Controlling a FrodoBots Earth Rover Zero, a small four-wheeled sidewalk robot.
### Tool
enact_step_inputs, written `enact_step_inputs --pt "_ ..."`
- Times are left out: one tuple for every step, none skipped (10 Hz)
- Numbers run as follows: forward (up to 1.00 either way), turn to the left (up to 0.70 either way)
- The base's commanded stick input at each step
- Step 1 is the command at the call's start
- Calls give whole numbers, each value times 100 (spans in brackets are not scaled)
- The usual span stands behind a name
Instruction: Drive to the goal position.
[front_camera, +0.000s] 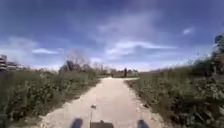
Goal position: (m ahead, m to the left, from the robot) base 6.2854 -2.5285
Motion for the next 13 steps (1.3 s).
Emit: enact_step_inputs --pt "100 0" --pt "100 0" --pt "100 0" --pt "100 0" --pt "100 0" --pt "100 0" --pt "100 0" --pt "100 0" --pt "100 -30" --pt "100 -26" --pt "100 -9" --pt "100 0" --pt "100 -1"
